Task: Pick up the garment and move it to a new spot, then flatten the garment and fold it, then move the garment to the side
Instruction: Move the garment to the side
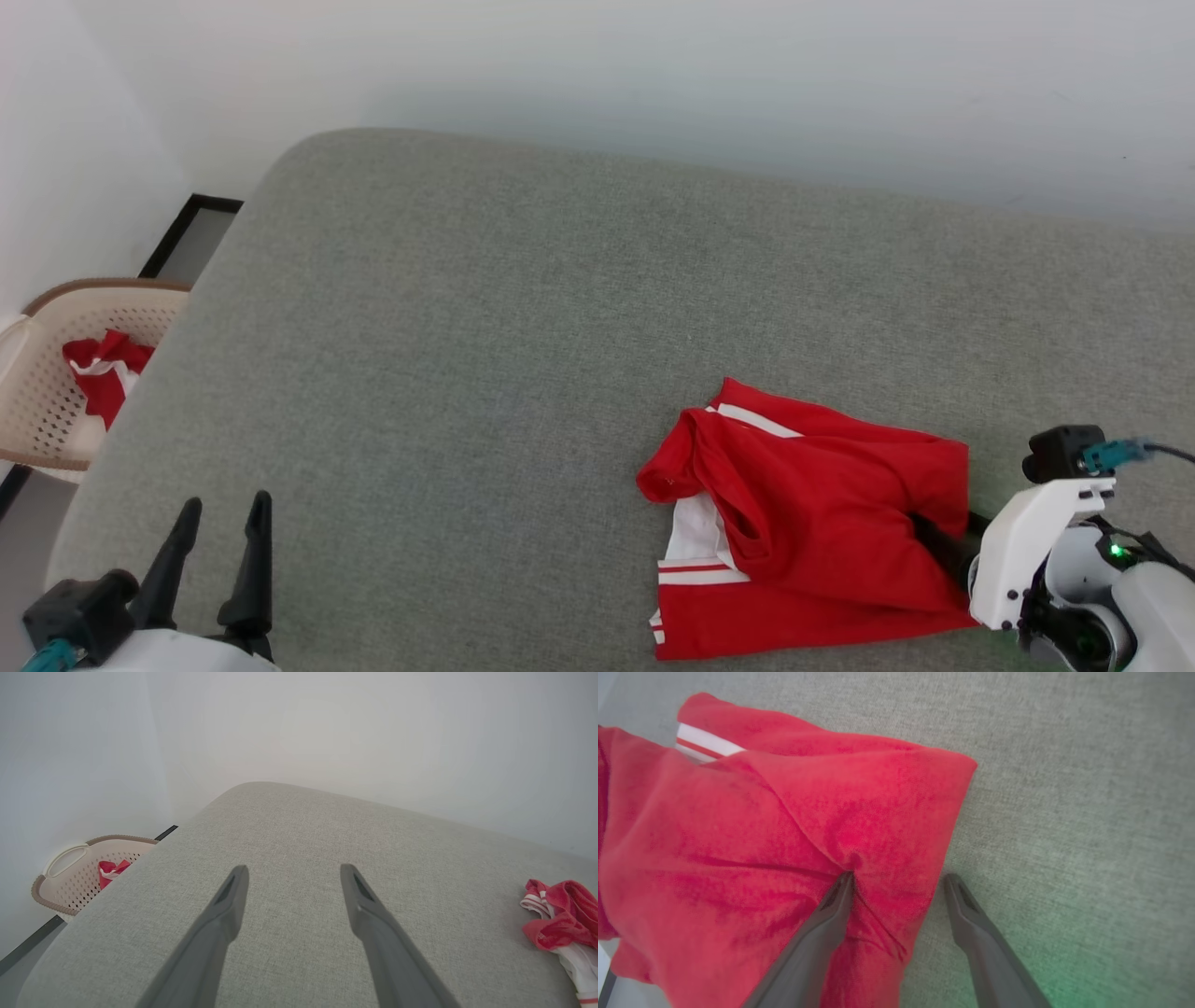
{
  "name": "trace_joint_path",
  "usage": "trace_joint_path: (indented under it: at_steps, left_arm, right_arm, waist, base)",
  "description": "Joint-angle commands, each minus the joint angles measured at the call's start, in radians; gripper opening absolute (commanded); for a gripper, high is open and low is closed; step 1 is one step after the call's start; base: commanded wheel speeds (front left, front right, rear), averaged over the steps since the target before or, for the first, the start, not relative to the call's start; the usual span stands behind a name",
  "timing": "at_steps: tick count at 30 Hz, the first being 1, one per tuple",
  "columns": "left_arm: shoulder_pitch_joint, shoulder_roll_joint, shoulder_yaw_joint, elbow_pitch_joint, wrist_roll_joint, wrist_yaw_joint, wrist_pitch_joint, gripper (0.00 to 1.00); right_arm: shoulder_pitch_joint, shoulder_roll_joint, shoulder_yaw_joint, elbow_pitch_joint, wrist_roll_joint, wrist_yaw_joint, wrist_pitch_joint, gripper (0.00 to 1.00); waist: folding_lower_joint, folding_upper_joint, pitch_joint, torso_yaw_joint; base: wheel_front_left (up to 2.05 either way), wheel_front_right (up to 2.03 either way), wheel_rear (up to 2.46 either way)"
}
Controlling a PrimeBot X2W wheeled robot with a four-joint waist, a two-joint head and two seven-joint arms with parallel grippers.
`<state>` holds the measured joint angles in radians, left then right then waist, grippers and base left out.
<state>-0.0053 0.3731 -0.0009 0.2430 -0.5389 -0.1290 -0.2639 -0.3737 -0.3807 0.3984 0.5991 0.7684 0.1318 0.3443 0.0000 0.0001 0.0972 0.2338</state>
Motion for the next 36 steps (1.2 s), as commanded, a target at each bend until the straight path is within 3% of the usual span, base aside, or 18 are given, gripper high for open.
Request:
trace_joint_path:
  at_steps: [1,2,3,11,20,36]
  left_arm:
    - [-0.013,-0.002,-0.005,0.004,-0.007,-0.002,0.001,1.0]
    - [-0.015,-0.003,-0.007,0.006,-0.008,-0.002,0.001,1.0]
    - [-0.018,-0.003,-0.009,0.008,-0.008,-0.002,0.001,1.0]
    - [-0.03,-0.006,-0.011,0.016,-0.01,-0.002,0.001,1.0]
    - [-0.033,-0.004,-0.018,0.004,0.002,-0.002,0.001,1.0]
    - [-0.109,0.011,-0.071,-0.035,0.011,-0.002,0.001,1.0]
  right_arm:
    - [0.021,0.03,0.033,0.035,0.009,-0.002,0.074,1.0]
    - [0.019,0.032,0.034,0.038,0.013,-0.002,0.094,0.69]
    - [0.014,0.029,0.036,0.042,0.003,-0.002,0.109,0.02]
    - [-0.02,0.002,0.012,0.023,-0.02,-0.004,0.15,0.0]
    - [-0.044,-0.055,-0.036,-0.094,-0.068,-0.003,0.167,0.0]
    - [-0.074,-0.188,-0.187,-0.299,-0.192,-0.002,0.291,0.0]
  waist:
    - [0.0,-0.0001,0.01,0.007]
    - [0.0,-0.0001,0.012,0.007]
    - [0.0,-0.0001,0.014,0.008]
    - [0.0,-0.0001,0.015,0.007]
    - [0.0,-0.0001,0.012,-0.021]
    - [0.0,-0.0001,0.068,-0.196]
  base:
    - [0.0,0.0,0.0]
    - [0.0,0.0,0.0]
    - [0.0,0.0,0.0]
    - [0.0,0.0,0.0]
    - [0.0,0.0,0.0]
    - [0.0,0.0,0.0]
